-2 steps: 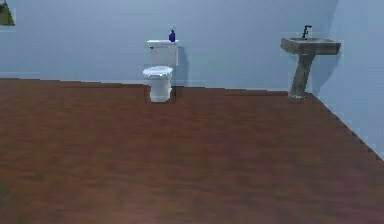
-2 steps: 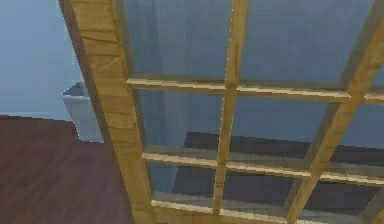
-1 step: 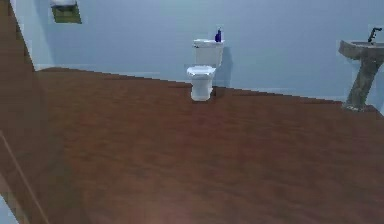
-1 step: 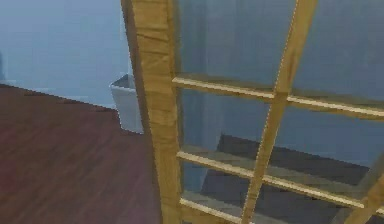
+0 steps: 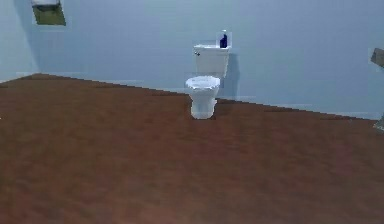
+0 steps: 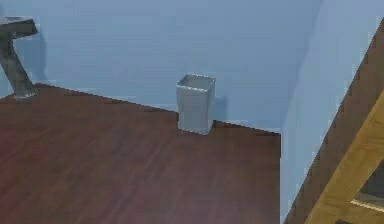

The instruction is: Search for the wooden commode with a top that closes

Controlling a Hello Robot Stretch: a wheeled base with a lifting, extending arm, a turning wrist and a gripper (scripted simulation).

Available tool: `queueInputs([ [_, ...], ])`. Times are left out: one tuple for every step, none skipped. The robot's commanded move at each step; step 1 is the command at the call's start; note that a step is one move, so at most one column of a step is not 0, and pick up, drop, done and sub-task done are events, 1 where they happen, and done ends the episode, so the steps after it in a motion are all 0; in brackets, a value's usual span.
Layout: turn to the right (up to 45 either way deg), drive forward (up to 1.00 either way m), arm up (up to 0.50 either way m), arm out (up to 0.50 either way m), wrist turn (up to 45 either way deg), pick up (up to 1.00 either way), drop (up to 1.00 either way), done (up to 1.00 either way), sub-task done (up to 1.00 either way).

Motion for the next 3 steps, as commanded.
queueInputs([
  [-39.0, 0.00, 0.00, 0.00, 0.0, 0.00, 0.00, 0.00, 0.00],
  [0.0, 1.00, 0.00, 0.00, 0.0, 0.00, 0.00, 0.00, 0.00],
  [-3.0, 0.00, 0.00, 0.00, 0.0, 0.00, 0.00, 0.00, 0.00],
])
